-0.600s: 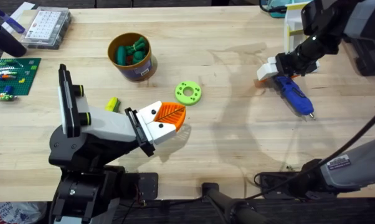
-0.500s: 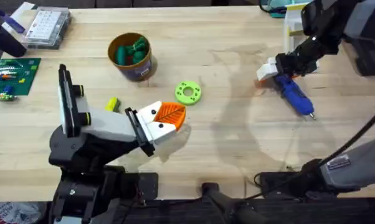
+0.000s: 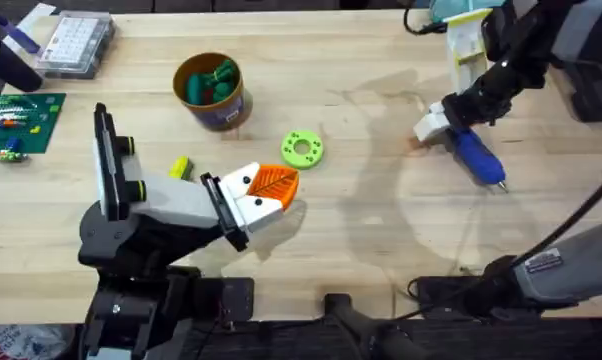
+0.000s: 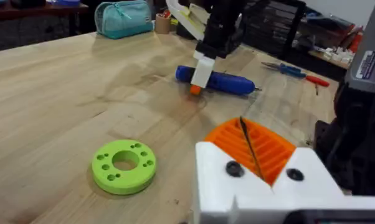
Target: Pick up the gripper from the table and insert it into the empty holder that is missing its gripper. Then pick up a screw, insert it into the mounting hole, and use the screwdriver to tighten it. Finally, clean up the table by picking up the vegetable and placing it into the bucket.
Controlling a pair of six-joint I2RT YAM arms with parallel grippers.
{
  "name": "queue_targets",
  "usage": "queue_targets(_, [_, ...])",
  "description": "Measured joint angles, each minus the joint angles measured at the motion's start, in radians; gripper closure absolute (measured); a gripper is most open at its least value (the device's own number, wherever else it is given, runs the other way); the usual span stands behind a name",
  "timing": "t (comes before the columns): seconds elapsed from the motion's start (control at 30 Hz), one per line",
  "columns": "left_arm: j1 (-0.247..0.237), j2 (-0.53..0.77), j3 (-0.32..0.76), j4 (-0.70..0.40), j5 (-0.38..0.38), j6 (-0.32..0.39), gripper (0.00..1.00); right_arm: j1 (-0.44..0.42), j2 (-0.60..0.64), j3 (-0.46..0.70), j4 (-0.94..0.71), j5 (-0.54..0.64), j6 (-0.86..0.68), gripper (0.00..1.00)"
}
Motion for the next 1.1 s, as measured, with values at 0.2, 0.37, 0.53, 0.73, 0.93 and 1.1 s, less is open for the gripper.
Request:
queue_targets(0.2, [0.0,0.0,0.0,0.0,0.0,-0.002,0.989,0.0,0.0,0.0,-0.024,0.039,-0.157,0.024])
queue_targets(0.37, [0.0,0.0,0.0,0.0,0.0,-0.002,0.989,0.0,0.0,0.0,-0.023,0.097,-0.204,0.024])
queue_targets(0.53, [0.0,0.0,0.0,0.0,0.0,-0.002,0.989,0.002,0.0,0.0,-0.023,0.108,-0.219,0.024])
queue_targets(0.73, [0.0,0.0,0.0,0.0,0.0,-0.002,0.989,0.002,0.0,0.0,-0.026,0.12,-0.231,0.351])
queue_targets(0.93, [0.0,0.0,0.0,0.0,0.0,-0.002,0.989,0.002,0.006,0.0,-0.026,0.137,-0.235,0.976])
queue_targets(1.1, [0.0,0.0,0.0,0.0,0.0,-0.002,0.989,0.002,0.007,0.0,-0.026,0.138,-0.235,0.974])
